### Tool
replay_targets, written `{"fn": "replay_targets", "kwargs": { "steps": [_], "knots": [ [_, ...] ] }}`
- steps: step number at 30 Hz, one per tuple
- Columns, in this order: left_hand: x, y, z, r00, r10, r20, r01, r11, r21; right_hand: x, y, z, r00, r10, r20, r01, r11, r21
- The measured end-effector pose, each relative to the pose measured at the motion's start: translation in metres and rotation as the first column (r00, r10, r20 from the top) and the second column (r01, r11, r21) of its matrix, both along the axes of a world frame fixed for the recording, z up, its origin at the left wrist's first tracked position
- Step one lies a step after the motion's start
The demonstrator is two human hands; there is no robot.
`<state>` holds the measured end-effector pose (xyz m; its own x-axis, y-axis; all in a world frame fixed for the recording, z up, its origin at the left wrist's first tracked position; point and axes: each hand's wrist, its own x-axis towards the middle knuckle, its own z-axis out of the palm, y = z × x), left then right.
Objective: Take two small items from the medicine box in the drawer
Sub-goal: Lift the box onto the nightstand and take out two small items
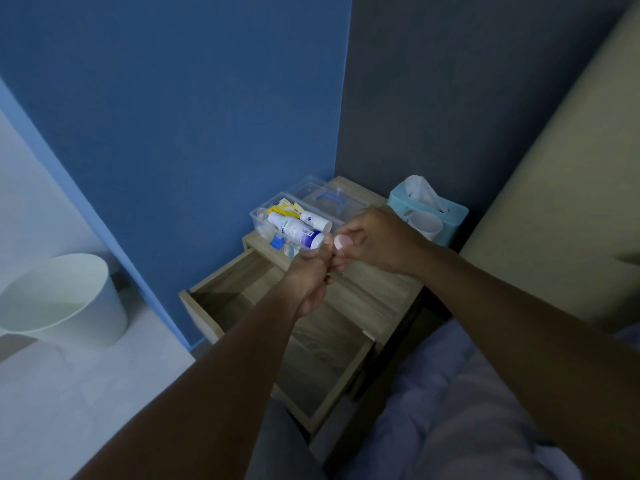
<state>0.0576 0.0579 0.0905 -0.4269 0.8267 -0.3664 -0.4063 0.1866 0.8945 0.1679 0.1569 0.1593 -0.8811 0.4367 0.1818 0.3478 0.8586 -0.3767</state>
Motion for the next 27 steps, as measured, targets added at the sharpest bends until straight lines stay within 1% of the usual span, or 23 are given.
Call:
{"fn": "replay_targets", "kwargs": {
  "steps": [1,3,5,6,9,13,16,18,20,22,25,27],
  "knots": [
    [0.001,0.000,-0.002,1.000,0.002,0.010,-0.002,1.000,0.000,0.000,0.000,-0.001,0.999,0.039,0.002,-0.039,0.999,0.015],
    [0.001,0.000,-0.007,0.998,0.016,0.054,-0.017,1.000,0.003,0.001,0.002,-0.003,0.997,0.070,-0.041,-0.069,0.997,0.033],
    [0.001,-0.001,-0.012,0.995,0.027,0.101,-0.029,0.999,0.014,0.002,0.007,-0.006,0.991,0.071,-0.115,-0.069,0.997,0.018],
    [0.000,-0.001,-0.014,0.992,0.027,0.120,-0.030,0.999,0.022,0.003,0.011,-0.008,0.988,0.044,-0.146,-0.047,0.999,-0.018],
    [-0.002,-0.002,-0.024,0.981,-0.018,0.192,0.004,0.997,0.075,0.007,0.021,-0.022,0.974,-0.062,-0.218,0.029,0.988,-0.152],
    [-0.008,0.000,-0.035,0.946,-0.053,0.319,0.006,0.989,0.146,0.022,0.031,-0.056,0.951,-0.226,-0.210,0.171,0.952,-0.253],
    [-0.007,0.006,-0.043,0.917,-0.049,0.396,-0.019,0.986,0.165,0.036,0.037,-0.093,0.897,-0.387,-0.214,0.296,0.885,-0.360],
    [-0.007,0.012,-0.049,0.908,-0.035,0.418,-0.038,0.986,0.165,0.043,0.037,-0.119,0.851,-0.486,-0.201,0.360,0.816,-0.452],
    [-0.008,0.018,-0.057,0.905,-0.042,0.424,-0.029,0.987,0.160,0.046,0.034,-0.142,0.799,-0.575,-0.173,0.408,0.732,-0.546],
    [-0.008,0.025,-0.066,0.915,-0.066,0.398,0.004,0.988,0.154,0.048,0.032,-0.162,0.759,-0.633,-0.151,0.435,0.666,-0.606],
    [-0.006,0.034,-0.085,0.954,-0.085,0.289,0.043,0.988,0.148,0.049,0.032,-0.188,0.722,-0.674,-0.156,0.458,0.635,-0.622],
    [-0.005,0.041,-0.096,0.980,-0.076,0.183,0.055,0.992,0.115,0.050,0.032,-0.201,0.706,-0.692,-0.151,0.484,0.627,-0.610]
  ]
}}
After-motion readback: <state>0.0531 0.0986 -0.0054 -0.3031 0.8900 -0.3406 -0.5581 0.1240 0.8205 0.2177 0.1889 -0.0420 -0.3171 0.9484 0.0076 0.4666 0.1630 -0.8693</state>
